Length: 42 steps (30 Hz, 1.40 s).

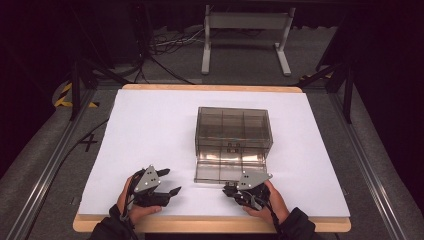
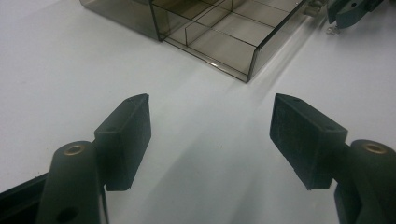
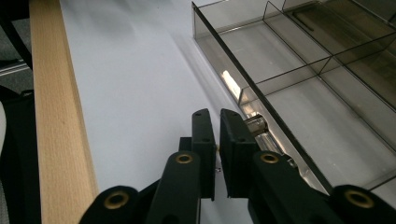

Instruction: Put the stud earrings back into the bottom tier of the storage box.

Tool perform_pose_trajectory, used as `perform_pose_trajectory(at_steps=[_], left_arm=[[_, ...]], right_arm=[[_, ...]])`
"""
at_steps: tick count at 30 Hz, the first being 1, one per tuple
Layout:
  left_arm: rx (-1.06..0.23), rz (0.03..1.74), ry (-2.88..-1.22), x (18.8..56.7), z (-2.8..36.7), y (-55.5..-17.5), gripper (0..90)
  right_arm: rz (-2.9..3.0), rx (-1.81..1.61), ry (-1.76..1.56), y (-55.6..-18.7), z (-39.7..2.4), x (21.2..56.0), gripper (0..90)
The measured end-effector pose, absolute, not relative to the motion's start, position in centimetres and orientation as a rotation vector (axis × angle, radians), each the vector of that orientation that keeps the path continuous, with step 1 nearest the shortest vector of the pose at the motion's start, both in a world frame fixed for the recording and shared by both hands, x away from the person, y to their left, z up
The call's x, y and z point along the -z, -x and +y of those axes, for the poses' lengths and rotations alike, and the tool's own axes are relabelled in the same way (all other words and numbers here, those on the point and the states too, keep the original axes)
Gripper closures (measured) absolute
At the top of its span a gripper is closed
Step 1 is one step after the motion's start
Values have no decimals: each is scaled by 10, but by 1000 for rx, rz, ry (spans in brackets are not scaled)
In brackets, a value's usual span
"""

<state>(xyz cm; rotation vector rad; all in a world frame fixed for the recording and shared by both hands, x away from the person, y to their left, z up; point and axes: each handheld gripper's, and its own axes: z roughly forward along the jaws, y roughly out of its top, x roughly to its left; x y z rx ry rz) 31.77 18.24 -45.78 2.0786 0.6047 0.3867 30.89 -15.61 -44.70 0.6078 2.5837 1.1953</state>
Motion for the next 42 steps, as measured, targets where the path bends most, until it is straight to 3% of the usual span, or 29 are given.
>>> perform_pose_trajectory(at_steps=[23,42], left_arm=[[-384,605,-2077,458,183,-318,300],[-385,603,-2083,458,182,-318,300]], right_arm=[[2597,-1177,-611,-310,-152,451,869],[2529,-1231,-574,-309,-162,426,869]])
